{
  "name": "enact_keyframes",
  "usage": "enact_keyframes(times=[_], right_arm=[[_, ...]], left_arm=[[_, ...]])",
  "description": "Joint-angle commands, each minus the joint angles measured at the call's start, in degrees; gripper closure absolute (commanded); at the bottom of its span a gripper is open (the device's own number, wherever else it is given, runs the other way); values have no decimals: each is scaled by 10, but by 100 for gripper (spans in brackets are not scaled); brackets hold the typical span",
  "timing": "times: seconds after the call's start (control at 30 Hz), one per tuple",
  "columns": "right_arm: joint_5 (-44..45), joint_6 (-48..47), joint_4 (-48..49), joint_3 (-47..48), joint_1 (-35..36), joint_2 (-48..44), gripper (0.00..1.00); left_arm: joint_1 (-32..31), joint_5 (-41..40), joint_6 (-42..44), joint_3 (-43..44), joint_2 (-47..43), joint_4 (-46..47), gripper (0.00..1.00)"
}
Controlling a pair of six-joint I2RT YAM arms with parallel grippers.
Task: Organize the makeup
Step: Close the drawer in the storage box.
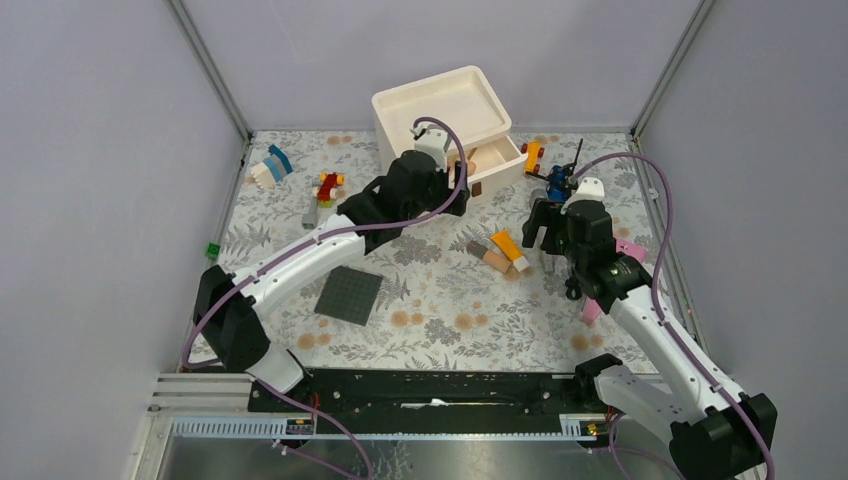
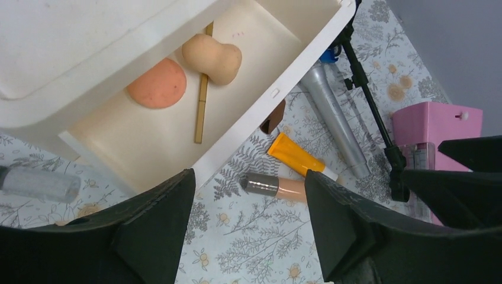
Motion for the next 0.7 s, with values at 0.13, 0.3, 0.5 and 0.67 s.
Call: enact_keyframes(times=[0.13,0.3,0.5,0.67], right_arm=[[-10,26,27,-8,-2,9,11],[-4,21,41,-28,-2,5,11],[-2,10,52,-22,-2,22,11],[18,26,53,-26,-2,17,10]], left_arm=[[1,-25,36,58,1,38,22],[3,-36,47,59,-3,43,20],[3,-20,65,103,34,24,20],[3,-8,94,127,56,-11,19]])
